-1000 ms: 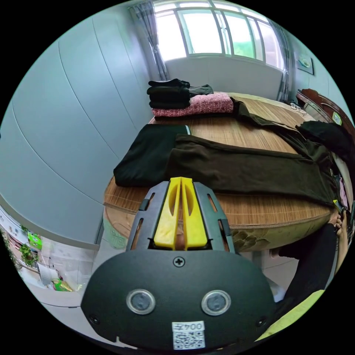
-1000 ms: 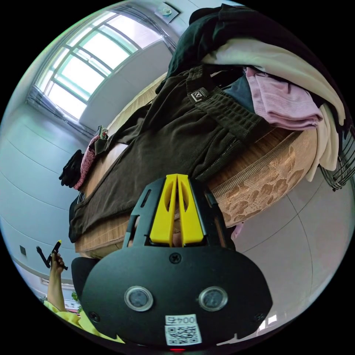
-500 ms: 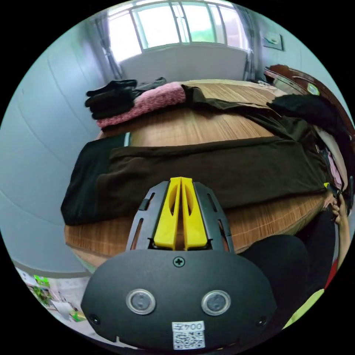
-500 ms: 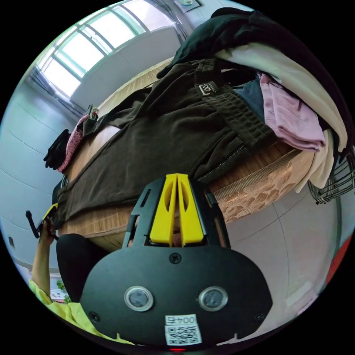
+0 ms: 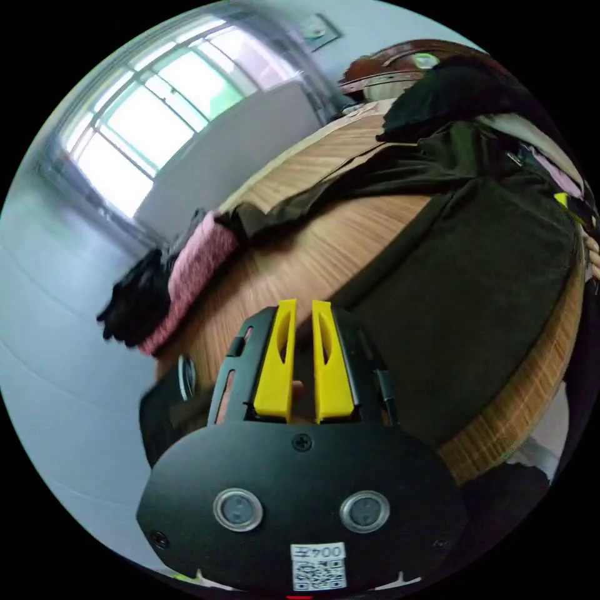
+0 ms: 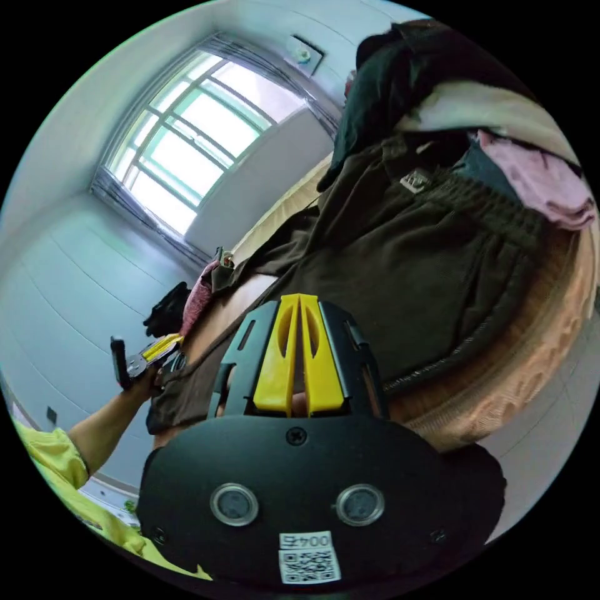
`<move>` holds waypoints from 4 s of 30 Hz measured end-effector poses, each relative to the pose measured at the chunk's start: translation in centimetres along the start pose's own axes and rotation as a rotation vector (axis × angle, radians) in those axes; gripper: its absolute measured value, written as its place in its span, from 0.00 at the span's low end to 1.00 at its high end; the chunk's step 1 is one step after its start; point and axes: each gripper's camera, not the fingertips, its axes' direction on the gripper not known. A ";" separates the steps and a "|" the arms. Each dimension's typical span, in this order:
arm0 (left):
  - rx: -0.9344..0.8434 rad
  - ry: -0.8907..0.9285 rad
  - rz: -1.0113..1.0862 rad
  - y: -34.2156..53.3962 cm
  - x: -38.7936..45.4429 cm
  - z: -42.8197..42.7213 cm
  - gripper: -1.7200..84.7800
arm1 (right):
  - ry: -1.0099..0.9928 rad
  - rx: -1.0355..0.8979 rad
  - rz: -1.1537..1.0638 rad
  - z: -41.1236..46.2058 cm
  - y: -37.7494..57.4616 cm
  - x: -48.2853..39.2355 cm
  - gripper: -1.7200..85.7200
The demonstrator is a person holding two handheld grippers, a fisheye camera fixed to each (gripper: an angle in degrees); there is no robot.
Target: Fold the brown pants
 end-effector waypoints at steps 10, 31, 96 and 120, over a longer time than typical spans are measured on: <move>-0.159 -0.619 0.741 -13.5 7.1 12.5 0.15 | -0.191 -0.121 0.005 4.1 0.4 3.8 0.01; 0.075 -0.672 0.471 -19.3 0.0 0.7 0.03 | -0.207 -0.164 0.049 5.1 0.4 7.0 0.01; 0.310 -0.354 -0.112 22.5 -12.1 -11.4 0.03 | 0.026 -0.396 0.150 -6.3 -16.2 8.6 0.07; -0.039 -0.407 -0.037 21.6 -5.7 -7.4 0.02 | -0.119 -0.050 0.497 -11.3 -8.8 21.9 0.13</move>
